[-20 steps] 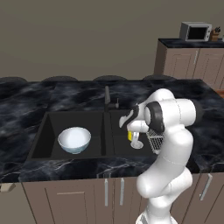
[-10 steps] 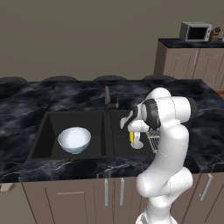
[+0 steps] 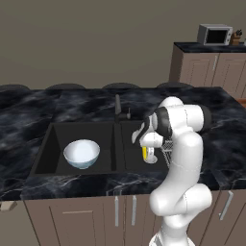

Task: Place the bowl in the left basin and the cup in the right basin of the sink.

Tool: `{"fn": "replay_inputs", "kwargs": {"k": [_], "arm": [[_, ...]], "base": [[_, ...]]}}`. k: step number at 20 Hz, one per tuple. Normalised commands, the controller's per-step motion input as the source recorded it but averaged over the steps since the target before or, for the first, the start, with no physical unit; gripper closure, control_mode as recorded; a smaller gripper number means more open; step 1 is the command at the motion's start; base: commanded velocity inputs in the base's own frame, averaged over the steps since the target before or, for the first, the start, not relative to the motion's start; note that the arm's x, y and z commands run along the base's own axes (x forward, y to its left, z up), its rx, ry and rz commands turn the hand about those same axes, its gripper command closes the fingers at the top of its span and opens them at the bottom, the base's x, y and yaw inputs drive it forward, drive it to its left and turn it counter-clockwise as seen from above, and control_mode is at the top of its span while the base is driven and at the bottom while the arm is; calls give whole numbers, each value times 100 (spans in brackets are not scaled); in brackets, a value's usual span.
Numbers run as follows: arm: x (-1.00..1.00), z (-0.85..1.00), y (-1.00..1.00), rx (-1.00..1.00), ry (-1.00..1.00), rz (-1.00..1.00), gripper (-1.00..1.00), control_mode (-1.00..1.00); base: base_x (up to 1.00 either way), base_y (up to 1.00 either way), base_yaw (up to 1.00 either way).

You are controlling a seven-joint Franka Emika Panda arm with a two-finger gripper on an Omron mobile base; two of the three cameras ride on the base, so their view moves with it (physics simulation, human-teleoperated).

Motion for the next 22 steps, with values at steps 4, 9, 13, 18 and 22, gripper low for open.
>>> {"fn": "replay_inputs", "kwargs": {"k": [4,9,13,18,22], "arm": [[7,-29,-5,0,0,1,100,-100],[6,-26,-5,0,0,2,100,-100],[6,-26,-5,0,0,2,100,-100],[7,-26,-5,0,0,2,100,-100],[7,-26,-5,0,0,2,100,-100]], "base": [[0,0,0],[0,0,0],[0,0,0],[0,0,0],[0,0,0]]}}
